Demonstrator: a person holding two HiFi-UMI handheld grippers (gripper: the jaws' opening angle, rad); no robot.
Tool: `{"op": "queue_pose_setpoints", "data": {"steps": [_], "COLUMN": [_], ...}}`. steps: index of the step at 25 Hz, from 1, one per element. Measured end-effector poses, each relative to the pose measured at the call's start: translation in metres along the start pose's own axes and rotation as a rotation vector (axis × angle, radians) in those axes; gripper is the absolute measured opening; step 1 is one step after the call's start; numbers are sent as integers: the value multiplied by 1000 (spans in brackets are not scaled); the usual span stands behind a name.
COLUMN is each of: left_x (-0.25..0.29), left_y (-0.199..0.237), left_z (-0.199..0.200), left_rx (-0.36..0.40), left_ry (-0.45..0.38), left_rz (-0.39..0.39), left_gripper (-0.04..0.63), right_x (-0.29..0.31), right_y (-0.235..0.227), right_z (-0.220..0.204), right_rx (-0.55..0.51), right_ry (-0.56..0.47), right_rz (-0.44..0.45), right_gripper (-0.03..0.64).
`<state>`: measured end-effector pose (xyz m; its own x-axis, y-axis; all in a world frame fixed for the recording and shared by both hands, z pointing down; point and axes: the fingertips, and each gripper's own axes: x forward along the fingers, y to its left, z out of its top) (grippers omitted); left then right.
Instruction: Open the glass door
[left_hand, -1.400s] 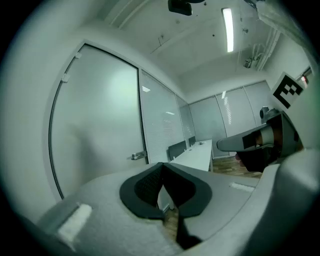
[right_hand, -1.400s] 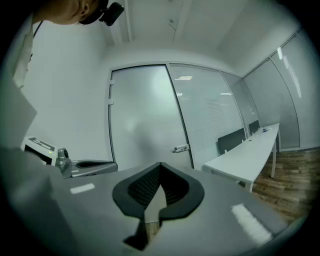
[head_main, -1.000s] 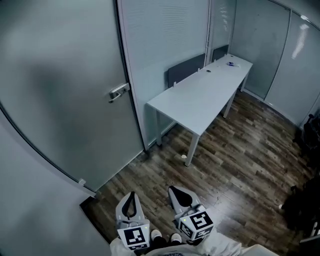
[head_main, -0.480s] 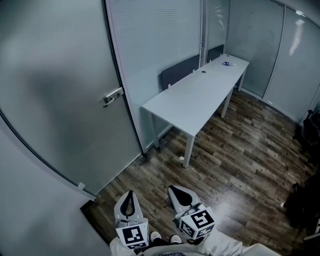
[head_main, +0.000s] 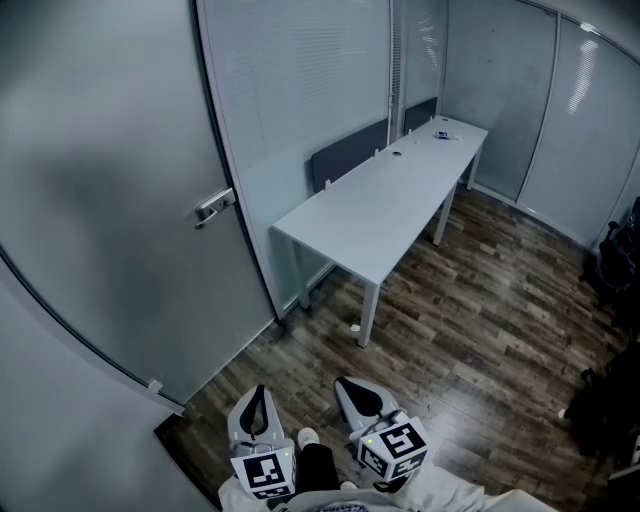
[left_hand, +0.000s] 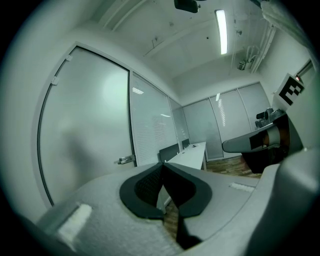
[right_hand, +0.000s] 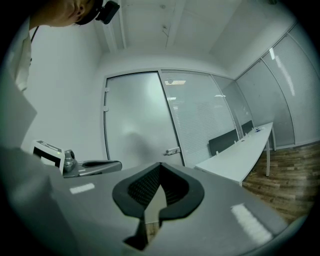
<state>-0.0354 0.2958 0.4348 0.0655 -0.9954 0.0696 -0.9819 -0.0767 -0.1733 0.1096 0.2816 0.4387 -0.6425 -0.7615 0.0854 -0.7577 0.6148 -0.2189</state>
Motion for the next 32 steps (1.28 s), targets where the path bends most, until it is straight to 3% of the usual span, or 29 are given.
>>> {"op": "queue_pose_setpoints", "data": {"steps": [10,24,32], "left_x": [76,183,221], "left_y": [19,102,144], "left_z": [-7,-21,-22], "left_rx": [-8,-27,-71], "left_ry": [-4,28,10], "left_rz": [-47,-57,-42], "left_gripper": [4,3,3], "right_x": [63,200,253], "right_y": [-28,-38,-31], "right_z": [2,11,28], "right_rx": [-6,8,-40], "right_ry": [23,63,81], "right_rz": [-37,-42,-33], "right_gripper": [6,6,6]}}
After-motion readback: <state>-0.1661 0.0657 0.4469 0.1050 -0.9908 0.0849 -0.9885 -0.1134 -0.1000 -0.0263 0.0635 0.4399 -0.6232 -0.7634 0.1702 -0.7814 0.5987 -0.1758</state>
